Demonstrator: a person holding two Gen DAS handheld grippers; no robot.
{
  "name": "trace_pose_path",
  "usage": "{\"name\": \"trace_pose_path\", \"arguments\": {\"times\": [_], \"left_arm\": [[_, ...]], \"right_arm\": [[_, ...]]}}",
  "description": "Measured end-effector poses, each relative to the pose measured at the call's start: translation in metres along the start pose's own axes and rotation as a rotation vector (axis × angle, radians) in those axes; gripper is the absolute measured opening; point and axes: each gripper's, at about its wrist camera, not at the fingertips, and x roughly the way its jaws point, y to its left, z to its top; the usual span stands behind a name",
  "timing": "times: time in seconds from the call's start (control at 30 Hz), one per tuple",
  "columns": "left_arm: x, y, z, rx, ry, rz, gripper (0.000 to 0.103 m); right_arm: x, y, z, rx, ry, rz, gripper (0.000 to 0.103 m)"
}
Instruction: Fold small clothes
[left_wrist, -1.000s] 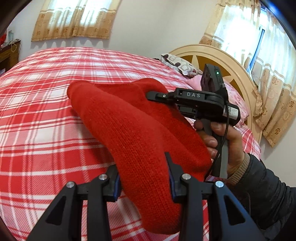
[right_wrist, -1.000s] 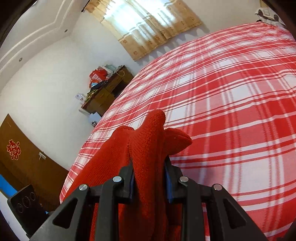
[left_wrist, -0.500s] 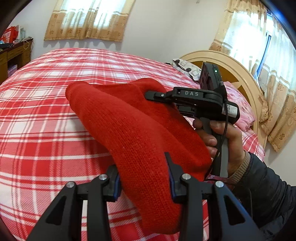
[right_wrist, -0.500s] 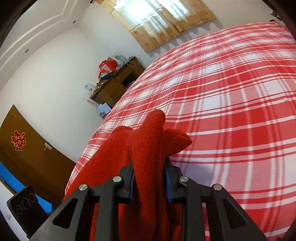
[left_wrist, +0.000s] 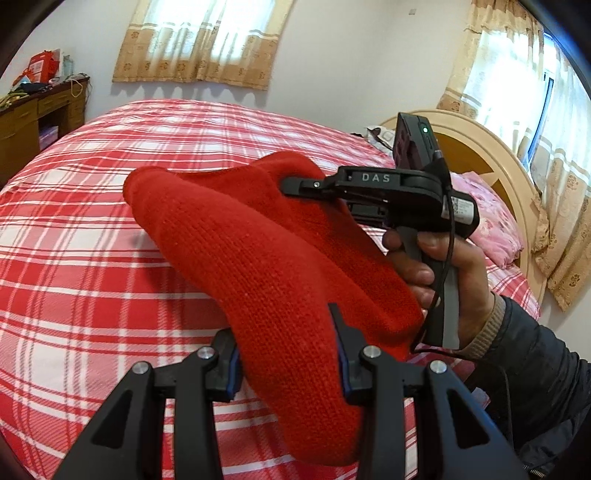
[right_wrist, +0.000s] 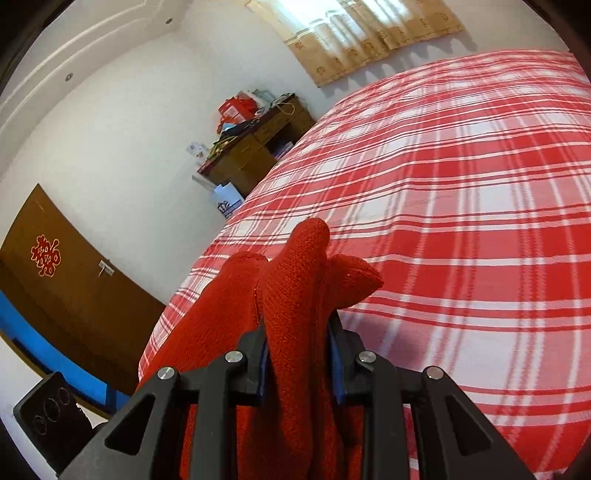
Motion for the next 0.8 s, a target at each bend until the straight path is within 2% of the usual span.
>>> {"name": "trace_pose_path", "arguments": {"times": [0.5,0.8], "left_arm": [[-0.023,0.03,-0.015,-0.004,-0.009,0.102,0.04],[-0.026,0.048,-0.032,-0.017,0.011,0.157,0.04]], "right_arm": [[0.064,0.054,-0.01,-0.079,0.101,0.031,0.026],[0.095,0.064,-0.02,-0.114,0.156,0.021,0.026]]}}
